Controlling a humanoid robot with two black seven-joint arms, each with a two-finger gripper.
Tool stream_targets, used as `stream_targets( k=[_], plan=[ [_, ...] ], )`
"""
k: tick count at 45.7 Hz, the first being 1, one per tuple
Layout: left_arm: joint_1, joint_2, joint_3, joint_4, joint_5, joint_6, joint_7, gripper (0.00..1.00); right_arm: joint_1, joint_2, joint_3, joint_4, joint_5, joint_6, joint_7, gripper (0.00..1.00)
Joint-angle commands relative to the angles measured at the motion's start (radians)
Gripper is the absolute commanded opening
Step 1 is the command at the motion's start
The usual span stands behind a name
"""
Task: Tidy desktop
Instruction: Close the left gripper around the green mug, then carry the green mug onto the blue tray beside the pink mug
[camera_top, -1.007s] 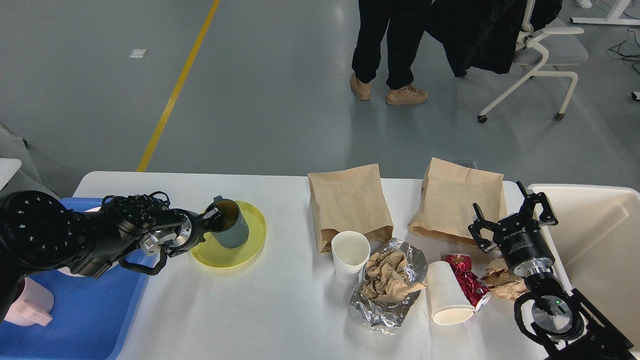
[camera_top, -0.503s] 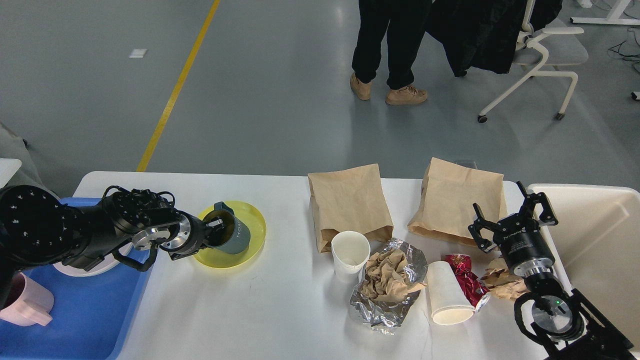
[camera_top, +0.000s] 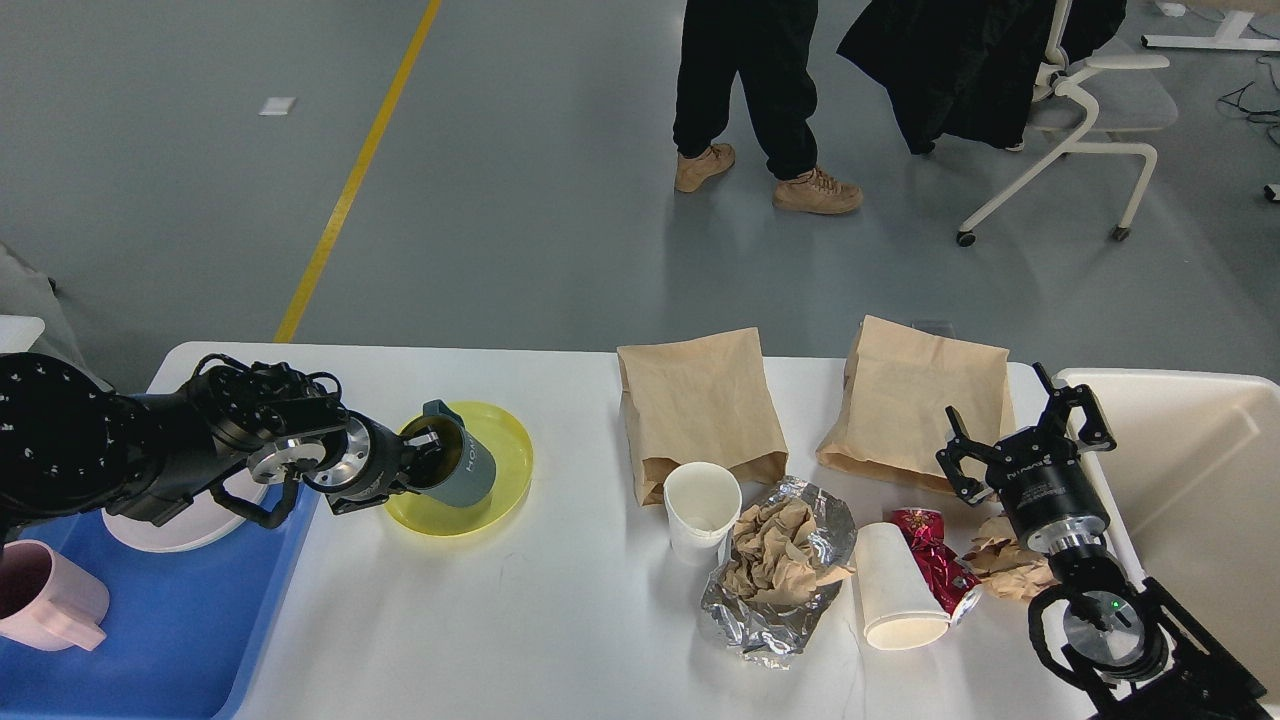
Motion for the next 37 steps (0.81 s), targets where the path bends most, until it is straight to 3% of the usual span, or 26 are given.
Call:
stream_targets(
  k=[1,12,20,26,33,37],
  plan=[
    [-0.093,0.019,0.075,-0.071,0.001,-0.078,-0.003,0.00,0.000,0.000,0.000,-0.001,0.000,0.000,0.000,1.00],
    [-0.423,0.070,0.269,-0.386,0.007,-0.152,-0.010,0.00,0.000,0.000,0.000,-0.001,0.000,0.000,0.000,1.00],
    [-0.659,0.045,0.365,-0.666,0.053,-0.117,-0.020,0.00,0.000,0.000,0.000,-0.001,0.000,0.000,0.000,1.00],
    [-0.871,0.039,0.407,-0.864,0.083,-0.084,-0.058,0.00,0.000,0.000,0.000,-0.001,0.000,0.000,0.000,1.00],
    [-1.048,0.036,0.459,-0.986,0.083,-0.132,-0.070,0.00,0.000,0.000,0.000,-0.001,0.000,0.000,0.000,1.00],
    [-1.098,0.033,0.493,-1.010,0.083,-0.161,-0.118,0.00,0.000,0.000,0.000,-0.001,0.000,0.000,0.000,1.00]
  ],
)
